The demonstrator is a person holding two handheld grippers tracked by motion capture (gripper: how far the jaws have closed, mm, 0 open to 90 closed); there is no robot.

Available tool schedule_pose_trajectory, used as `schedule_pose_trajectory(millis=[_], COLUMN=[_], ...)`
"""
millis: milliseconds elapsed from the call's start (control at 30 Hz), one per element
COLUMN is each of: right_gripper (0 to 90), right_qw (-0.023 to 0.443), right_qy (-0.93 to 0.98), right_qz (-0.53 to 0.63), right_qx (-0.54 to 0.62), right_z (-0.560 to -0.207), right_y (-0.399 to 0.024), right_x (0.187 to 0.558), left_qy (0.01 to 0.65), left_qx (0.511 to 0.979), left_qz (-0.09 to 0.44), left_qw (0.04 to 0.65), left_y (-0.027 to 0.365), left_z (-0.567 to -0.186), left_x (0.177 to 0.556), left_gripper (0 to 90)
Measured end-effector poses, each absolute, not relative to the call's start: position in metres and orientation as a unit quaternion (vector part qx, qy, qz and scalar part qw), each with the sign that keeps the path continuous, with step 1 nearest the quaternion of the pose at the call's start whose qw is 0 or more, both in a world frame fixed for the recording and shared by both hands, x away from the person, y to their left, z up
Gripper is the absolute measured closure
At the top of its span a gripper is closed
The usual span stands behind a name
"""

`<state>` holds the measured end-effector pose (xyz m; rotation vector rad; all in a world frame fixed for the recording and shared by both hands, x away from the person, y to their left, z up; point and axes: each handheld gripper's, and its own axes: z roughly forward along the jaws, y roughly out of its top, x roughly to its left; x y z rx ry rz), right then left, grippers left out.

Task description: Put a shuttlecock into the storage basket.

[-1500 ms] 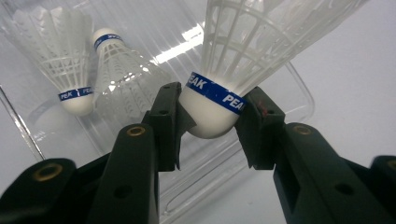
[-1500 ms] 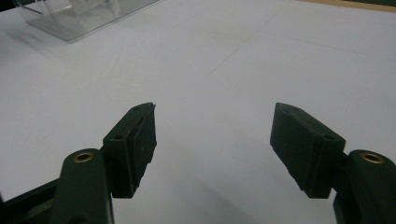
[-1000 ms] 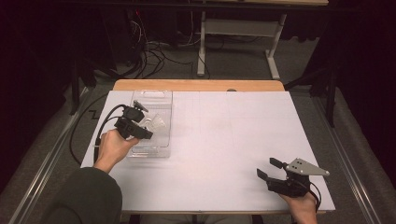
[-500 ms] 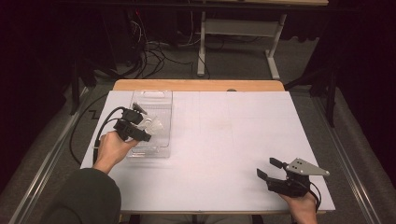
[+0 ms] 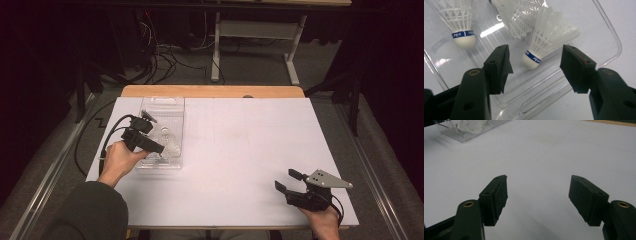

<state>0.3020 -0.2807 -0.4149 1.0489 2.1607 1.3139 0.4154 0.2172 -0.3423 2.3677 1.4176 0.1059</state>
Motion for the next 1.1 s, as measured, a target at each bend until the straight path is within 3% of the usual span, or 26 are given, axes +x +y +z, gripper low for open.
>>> schedule_pose_trajectory(millis=[1100], right_gripper=[32.0], right_qw=[0.2], right_qy=[0.774], right_qz=[0.47], right_qx=[0.374], right_z=[-0.415], right_y=[-0.28], right_x=[0.302], left_qy=[0.482], left_qx=[0.844], left_qz=[0.07], left_qw=[0.225], left_y=[0.215], left_z=[-0.324], left_x=[0.391], left_gripper=[33.6])
